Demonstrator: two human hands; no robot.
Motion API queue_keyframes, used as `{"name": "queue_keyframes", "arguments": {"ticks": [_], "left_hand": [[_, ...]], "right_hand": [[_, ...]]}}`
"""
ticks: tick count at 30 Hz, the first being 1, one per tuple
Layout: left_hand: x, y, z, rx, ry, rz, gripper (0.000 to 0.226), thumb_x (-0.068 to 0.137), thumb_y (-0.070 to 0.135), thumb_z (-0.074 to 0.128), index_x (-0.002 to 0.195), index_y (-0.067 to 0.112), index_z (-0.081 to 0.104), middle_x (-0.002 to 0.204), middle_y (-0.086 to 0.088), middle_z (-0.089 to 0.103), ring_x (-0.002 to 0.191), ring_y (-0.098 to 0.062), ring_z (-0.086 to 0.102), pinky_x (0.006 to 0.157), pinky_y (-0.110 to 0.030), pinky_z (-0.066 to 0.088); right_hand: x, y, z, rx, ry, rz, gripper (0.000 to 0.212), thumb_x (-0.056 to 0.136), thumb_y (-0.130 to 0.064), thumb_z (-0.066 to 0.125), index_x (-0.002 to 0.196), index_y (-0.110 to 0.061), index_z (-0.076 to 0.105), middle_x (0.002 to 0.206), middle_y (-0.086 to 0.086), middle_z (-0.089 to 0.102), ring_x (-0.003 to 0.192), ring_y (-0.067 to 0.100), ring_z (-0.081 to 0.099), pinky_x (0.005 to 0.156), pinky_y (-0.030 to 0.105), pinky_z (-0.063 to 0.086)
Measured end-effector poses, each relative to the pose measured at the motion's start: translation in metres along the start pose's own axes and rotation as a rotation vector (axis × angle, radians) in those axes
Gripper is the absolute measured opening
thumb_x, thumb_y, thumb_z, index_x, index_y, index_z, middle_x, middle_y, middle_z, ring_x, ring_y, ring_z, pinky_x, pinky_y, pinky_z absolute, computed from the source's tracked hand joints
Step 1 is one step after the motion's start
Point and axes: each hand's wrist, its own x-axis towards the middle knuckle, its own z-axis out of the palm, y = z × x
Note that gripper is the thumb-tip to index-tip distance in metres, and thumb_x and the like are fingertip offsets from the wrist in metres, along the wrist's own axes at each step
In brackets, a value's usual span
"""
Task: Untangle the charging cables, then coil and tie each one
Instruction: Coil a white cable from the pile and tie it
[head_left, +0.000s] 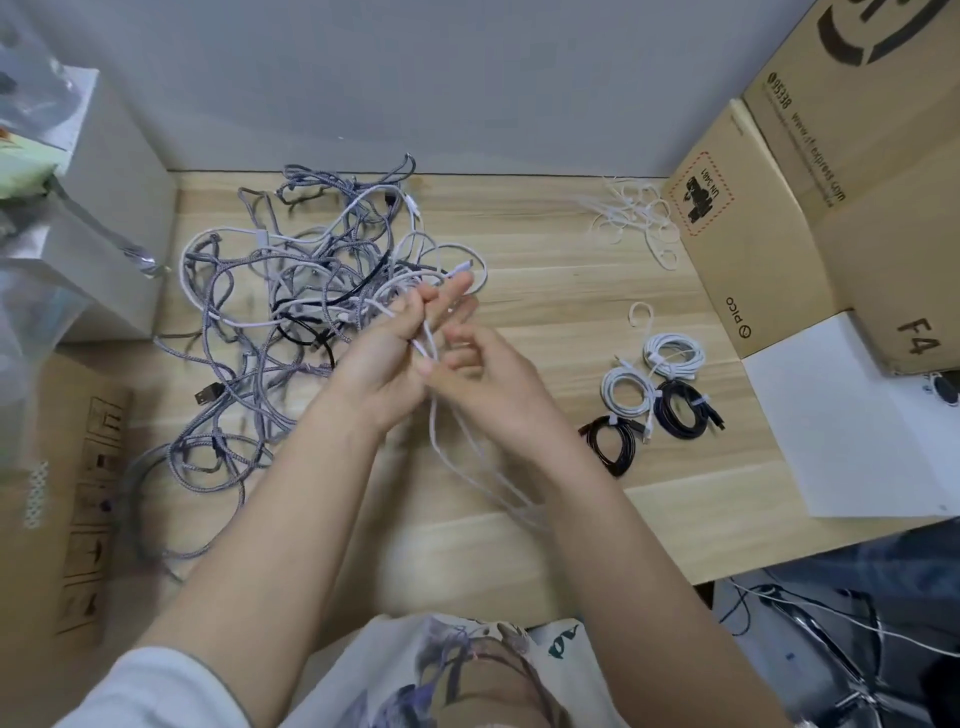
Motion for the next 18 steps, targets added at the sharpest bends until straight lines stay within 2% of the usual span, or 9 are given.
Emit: {"name": "queue_keyframes", "arguments": {"ticks": [3, 5, 6, 8, 10, 11, 13, 15, 18], "left_hand": [[-0.004, -0.01, 0.0, 0.017, -0.036, 0.033, 0.025, 0.101, 0.024, 0.031, 0.085, 0.019, 0.049, 0.1, 0.003, 0.072, 0.103, -0.017, 0.06, 0.077, -0.03, 0.056], [-0.005, -0.009, -0.002, 0.012, -0.038, 0.038, 0.024, 0.1, 0.023, 0.033, 0.086, 0.019, 0.051, 0.099, 0.002, 0.073, 0.101, -0.019, 0.06, 0.08, -0.029, 0.055], [-0.005, -0.009, -0.003, 0.029, -0.04, 0.035, 0.023, 0.1, 0.023, 0.034, 0.086, 0.019, 0.052, 0.099, 0.002, 0.073, 0.097, -0.018, 0.061, 0.076, -0.029, 0.056], [-0.005, -0.008, -0.004, 0.096, -0.061, 0.017, 0.018, 0.096, 0.026, 0.037, 0.086, 0.021, 0.052, 0.102, 0.005, 0.072, 0.079, -0.014, 0.063, 0.055, -0.023, 0.051], [-0.004, -0.008, -0.006, 0.152, -0.057, 0.014, 0.017, 0.094, 0.028, 0.04, 0.084, 0.02, 0.052, 0.103, 0.005, 0.071, 0.062, -0.012, 0.061, 0.042, -0.016, 0.038], [-0.003, -0.008, -0.006, 0.172, -0.037, 0.007, 0.018, 0.094, 0.027, 0.041, 0.083, 0.019, 0.053, 0.1, 0.004, 0.071, 0.06, -0.012, 0.062, 0.042, -0.017, 0.041], [0.0, -0.005, -0.009, 0.194, 0.031, -0.041, 0.023, 0.097, 0.023, 0.041, 0.078, 0.018, 0.055, 0.086, 0.004, 0.073, 0.064, -0.01, 0.066, 0.054, -0.021, 0.05], [0.003, 0.0, -0.018, 0.146, 0.1, -0.105, 0.027, 0.096, 0.022, 0.04, 0.072, 0.02, 0.054, 0.074, 0.004, 0.072, 0.064, -0.009, 0.067, 0.068, -0.025, 0.048], [0.01, 0.011, -0.033, 0.098, 0.154, -0.136, 0.038, 0.093, 0.021, 0.04, 0.06, 0.02, 0.06, 0.069, 0.006, 0.069, 0.067, -0.01, 0.065, 0.078, -0.028, 0.042]], "right_hand": [[0.011, 0.006, 0.015, -0.015, 0.026, -0.001, 0.019, 0.083, -0.027, 0.07, 0.094, -0.02, 0.056, 0.09, 0.002, 0.063, 0.084, 0.019, 0.059, 0.083, 0.036, 0.049], [0.014, 0.009, 0.016, -0.024, 0.078, -0.01, 0.013, 0.083, -0.021, 0.069, 0.084, -0.022, 0.056, 0.079, -0.003, 0.058, 0.078, 0.017, 0.056, 0.081, 0.036, 0.049], [0.016, 0.011, 0.016, -0.001, 0.1, -0.02, 0.015, 0.084, -0.017, 0.068, 0.078, -0.024, 0.056, 0.073, -0.005, 0.057, 0.076, 0.018, 0.056, 0.082, 0.04, 0.051], [0.018, 0.015, 0.016, 0.089, 0.122, -0.035, 0.023, 0.085, -0.01, 0.065, 0.07, -0.025, 0.055, 0.065, -0.005, 0.056, 0.07, 0.02, 0.058, 0.08, 0.047, 0.053], [0.018, 0.014, 0.018, 0.155, 0.112, -0.044, 0.025, 0.089, -0.006, 0.058, 0.071, -0.023, 0.054, 0.06, -0.003, 0.055, 0.061, 0.018, 0.056, 0.072, 0.044, 0.054], [0.019, 0.013, 0.019, 0.161, 0.112, -0.047, 0.025, 0.09, -0.006, 0.056, 0.072, -0.023, 0.052, 0.06, -0.004, 0.054, 0.059, 0.015, 0.053, 0.066, 0.038, 0.05], [0.018, 0.009, 0.017, 0.123, 0.112, -0.054, 0.027, 0.092, -0.007, 0.053, 0.072, -0.025, 0.051, 0.07, -0.004, 0.057, 0.064, 0.009, 0.051, 0.063, 0.028, 0.042], [0.014, 0.003, 0.011, 0.072, 0.149, -0.09, 0.033, 0.091, -0.008, 0.055, 0.065, -0.027, 0.049, 0.071, -0.006, 0.056, 0.064, 0.004, 0.048, 0.063, 0.021, 0.038], [-0.001, -0.01, 0.004, -0.027, 0.258, -0.218, 0.027, 0.088, -0.025, 0.059, 0.062, -0.021, 0.058, 0.055, -0.009, 0.051, 0.058, 0.009, 0.046, 0.06, 0.029, 0.038]]}}
